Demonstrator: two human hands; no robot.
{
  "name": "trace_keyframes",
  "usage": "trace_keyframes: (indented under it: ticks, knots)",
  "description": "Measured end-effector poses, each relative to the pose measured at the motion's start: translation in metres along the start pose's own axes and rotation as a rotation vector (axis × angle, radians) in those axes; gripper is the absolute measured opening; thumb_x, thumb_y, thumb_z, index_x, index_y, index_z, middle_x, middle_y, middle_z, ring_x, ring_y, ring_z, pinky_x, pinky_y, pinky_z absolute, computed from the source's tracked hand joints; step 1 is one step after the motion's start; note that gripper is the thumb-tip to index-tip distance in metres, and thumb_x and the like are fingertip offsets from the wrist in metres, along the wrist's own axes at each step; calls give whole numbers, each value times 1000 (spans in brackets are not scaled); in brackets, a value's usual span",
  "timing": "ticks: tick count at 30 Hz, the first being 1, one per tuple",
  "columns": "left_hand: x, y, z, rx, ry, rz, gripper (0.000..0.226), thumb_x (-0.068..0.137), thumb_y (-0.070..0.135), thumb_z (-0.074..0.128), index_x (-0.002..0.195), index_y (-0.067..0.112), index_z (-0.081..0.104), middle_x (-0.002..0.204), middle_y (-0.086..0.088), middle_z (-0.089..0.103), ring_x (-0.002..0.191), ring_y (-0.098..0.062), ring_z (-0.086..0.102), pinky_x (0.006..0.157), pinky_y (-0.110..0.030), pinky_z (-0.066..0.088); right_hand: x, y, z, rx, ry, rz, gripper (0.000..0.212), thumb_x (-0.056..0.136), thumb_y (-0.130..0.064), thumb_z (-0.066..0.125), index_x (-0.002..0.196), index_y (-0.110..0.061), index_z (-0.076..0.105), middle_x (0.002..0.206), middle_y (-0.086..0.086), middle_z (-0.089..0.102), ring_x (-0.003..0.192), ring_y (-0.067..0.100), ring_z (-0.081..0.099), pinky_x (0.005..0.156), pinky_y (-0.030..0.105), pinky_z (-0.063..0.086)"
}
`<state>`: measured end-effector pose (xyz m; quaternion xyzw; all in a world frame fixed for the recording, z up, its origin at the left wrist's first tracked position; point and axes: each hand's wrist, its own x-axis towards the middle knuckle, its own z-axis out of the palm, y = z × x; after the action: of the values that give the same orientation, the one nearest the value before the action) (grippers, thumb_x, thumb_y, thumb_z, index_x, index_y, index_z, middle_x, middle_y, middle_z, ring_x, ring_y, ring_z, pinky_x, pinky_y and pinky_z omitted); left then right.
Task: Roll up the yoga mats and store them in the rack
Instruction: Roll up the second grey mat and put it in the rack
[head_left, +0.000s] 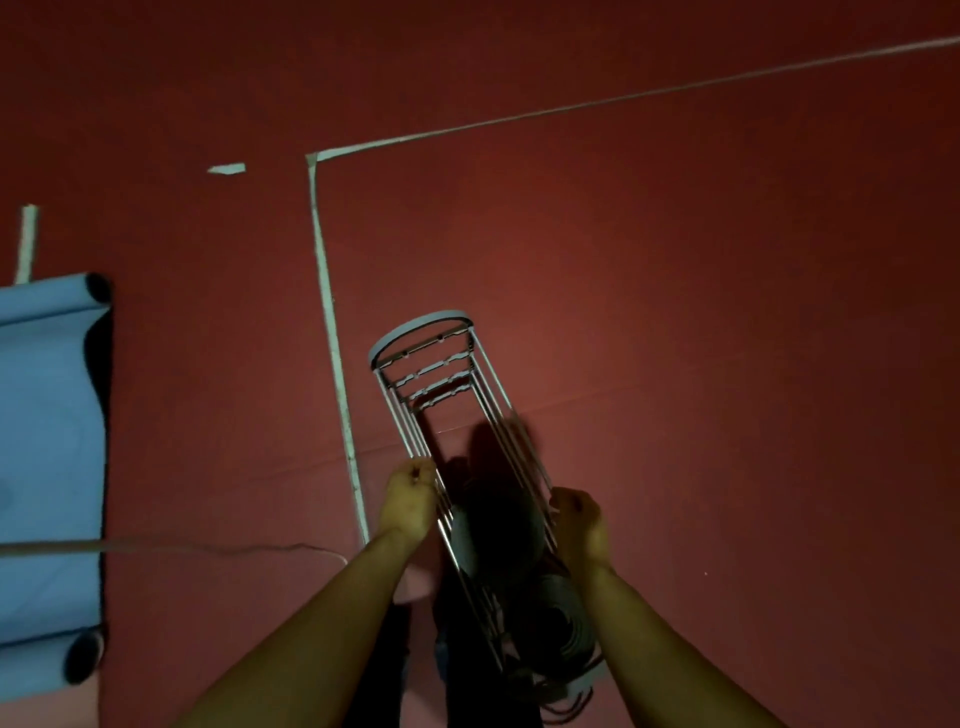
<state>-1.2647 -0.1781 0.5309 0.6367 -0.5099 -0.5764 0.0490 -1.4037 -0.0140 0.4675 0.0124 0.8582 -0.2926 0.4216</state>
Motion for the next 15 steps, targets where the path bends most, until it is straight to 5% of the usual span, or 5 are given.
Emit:
trace_keyframes:
  ticks: [4, 7, 9, 15]
  knots:
    - [-10, 1, -26, -160, 60, -18, 29, 108, 10, 49, 84, 23, 58, 55, 8, 55, 41, 0, 48, 41, -16, 38, -41, -62, 18, 5, -87, -119, 29, 105, -19, 50, 105, 2, 70, 94, 16, 69, 83, 31, 62, 75, 40, 48]
    - [-23, -1, -65, -185, 111, 16, 13, 107, 20, 54, 97, 22, 62, 87, 1, 66, 90, -24, 67, 79, -39, 55, -79, -100, 45, -20, -212, -250, 27, 106, -18, 49, 104, -3, 72, 102, 18, 69, 93, 33, 62, 85, 43, 51]
    - [-37, 1, -100, -238, 163, 48, 12, 108, 24, 53, 105, 20, 63, 97, -3, 63, 97, -28, 63, 92, -46, 53, -109, -121, 67, -23, -321, -282, 23, 106, -19, 49, 102, -12, 70, 101, 11, 69, 100, 31, 66, 89, 38, 50]
    - [-85, -14, -217, -419, 363, 83, 26, 110, 24, 48, 126, 9, 62, 102, 3, 63, 95, -22, 64, 84, -42, 52, -201, -156, 146, 15, -526, -463, 16, 102, -15, 53, 92, -14, 66, 94, 13, 69, 76, 22, 63, 58, 18, 48]
